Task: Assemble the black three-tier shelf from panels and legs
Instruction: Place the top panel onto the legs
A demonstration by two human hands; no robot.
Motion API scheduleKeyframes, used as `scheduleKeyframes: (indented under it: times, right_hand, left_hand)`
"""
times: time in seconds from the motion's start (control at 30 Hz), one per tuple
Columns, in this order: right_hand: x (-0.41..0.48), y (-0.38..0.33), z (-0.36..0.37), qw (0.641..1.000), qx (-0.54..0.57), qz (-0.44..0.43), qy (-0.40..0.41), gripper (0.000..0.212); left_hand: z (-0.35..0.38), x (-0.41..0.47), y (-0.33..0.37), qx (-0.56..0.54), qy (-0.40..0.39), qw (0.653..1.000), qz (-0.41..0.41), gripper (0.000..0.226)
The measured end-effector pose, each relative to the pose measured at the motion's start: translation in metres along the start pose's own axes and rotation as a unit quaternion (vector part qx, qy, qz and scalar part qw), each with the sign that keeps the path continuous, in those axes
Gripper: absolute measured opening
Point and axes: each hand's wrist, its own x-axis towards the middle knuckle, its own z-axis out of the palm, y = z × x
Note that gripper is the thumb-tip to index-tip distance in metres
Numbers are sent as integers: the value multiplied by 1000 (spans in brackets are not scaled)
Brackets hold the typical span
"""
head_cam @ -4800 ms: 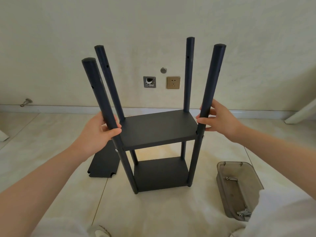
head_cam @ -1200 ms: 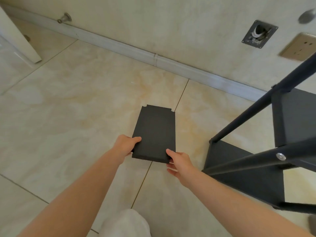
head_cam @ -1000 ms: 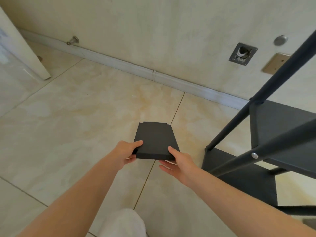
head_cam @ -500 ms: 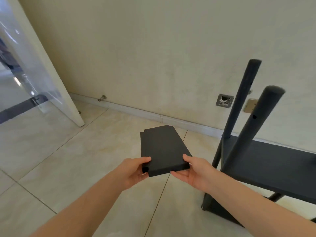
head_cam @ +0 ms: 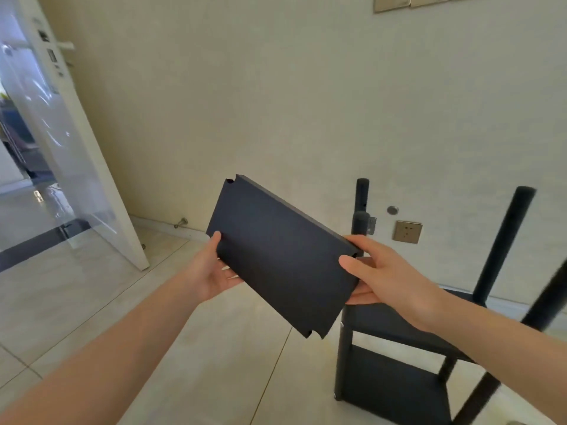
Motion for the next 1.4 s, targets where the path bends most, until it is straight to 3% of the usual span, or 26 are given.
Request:
scheduleKeyframes:
  times: [0.23, 0.33, 0.47, 0.53, 0.63, 0.83, 0.93, 1.03, 1.13, 1.27, 1.4]
  right_hand:
    - [-50, -18, -83, 999, -22, -34, -21, 31]
    - [-66, -24, -115, 997, -44, -61, -19, 27]
    - [-83, -27, -152, 996, -47, -79, 4, 23]
    - [-89, -27, -168, 996, -37, -80, 23, 21]
    - [-96, -26, -190, 996, -25, -72, 37, 19]
    - [-94, -23, -222, 979, 125, -55, 152, 30]
    - [-94, -20, -229, 975, 177, -32, 134, 28]
    - [-89, -12, -226, 975, 18, 20, 221, 34]
    - [-73, -17, -233, 937, -144, 35, 317, 36]
    - [-52, -32, -258, 938, -112, 77, 318, 21]
    - [-32, -28, -274, 937, -106, 117, 310, 16]
  left_hand:
    - [31, -10, 35, 106, -20, 986, 131, 33]
    - [47, -16, 47, 189, -63, 967, 159, 35]
    - [79, -32, 59, 220, -177, 948, 150, 59]
    - [97, -45, 58, 245, -201, 932, 174, 50]
    - [121, -63, 46, 259, -207, 921, 204, 32]
    - [161, -82, 36, 250, -129, 947, 156, 43]
    - [176, -80, 30, 240, -121, 956, 118, 58]
    - [194, -79, 28, 214, -125, 967, 64, 54]
    - [215, -72, 34, 195, -119, 973, 33, 38]
    - [236, -63, 47, 213, -105, 970, 50, 19]
    - [249, -56, 48, 267, -105, 956, 53, 19]
